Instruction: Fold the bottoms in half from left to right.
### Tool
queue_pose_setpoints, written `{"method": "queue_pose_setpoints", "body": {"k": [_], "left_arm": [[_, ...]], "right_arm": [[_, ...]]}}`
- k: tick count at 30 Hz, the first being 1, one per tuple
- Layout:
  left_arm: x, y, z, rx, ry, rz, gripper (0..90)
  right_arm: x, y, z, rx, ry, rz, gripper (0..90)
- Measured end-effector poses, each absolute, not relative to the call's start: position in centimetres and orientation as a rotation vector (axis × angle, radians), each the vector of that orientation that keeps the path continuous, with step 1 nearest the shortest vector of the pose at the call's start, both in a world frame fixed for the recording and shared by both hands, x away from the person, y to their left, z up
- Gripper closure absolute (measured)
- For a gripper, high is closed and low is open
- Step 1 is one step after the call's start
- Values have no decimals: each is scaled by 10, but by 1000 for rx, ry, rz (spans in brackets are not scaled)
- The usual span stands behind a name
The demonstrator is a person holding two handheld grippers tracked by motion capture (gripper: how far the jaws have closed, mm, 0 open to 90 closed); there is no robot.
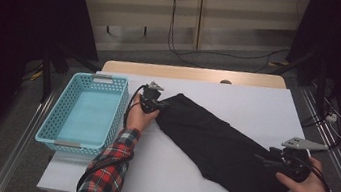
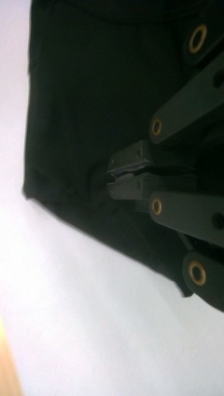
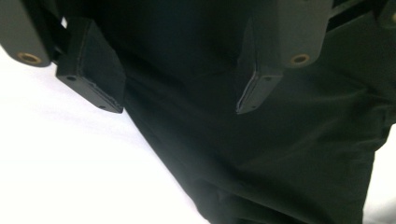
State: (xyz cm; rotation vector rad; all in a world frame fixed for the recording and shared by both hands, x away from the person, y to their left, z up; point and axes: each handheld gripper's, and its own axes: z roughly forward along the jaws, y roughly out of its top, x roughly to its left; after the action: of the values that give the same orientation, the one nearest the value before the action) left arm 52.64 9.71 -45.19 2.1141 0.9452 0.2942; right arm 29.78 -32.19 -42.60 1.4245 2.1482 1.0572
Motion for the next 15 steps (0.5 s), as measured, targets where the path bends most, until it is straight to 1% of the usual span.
{"method": "queue_pose_setpoints", "body": {"k": [1, 5, 6, 9, 10, 11, 12, 13, 14, 15], "left_arm": [[528, 97, -450, 2088, 956, 291, 873], [537, 100, -443, 2038, 991, 347, 875], [539, 102, -442, 2055, 993, 363, 871], [542, 102, -445, 2071, 1009, 336, 857], [541, 102, -445, 2064, 1018, 362, 828], [541, 102, -445, 2041, 1023, 396, 725], [541, 103, -444, 2028, 1019, 391, 627], [541, 101, -444, 2020, 1012, 352, 632], [540, 99, -445, 2004, 1014, 340, 632], [540, 98, -444, 2029, 985, 353, 628]], "right_arm": [[298, -321, -426, 1423, 2150, 1055, 338], [298, -318, -427, 1405, 2168, 1062, 331], [298, -317, -428, 1404, 2170, 1061, 329], [298, -317, -430, 1403, 2179, 1056, 318], [298, -317, -430, 1405, 2180, 1056, 315], [298, -317, -430, 1407, 2179, 1054, 315], [298, -318, -431, 1406, 2181, 1052, 312], [297, -318, -431, 1403, 2184, 1049, 310], [297, -318, -431, 1400, 2184, 1049, 309], [297, -318, -431, 1400, 2182, 1048, 309]]}}
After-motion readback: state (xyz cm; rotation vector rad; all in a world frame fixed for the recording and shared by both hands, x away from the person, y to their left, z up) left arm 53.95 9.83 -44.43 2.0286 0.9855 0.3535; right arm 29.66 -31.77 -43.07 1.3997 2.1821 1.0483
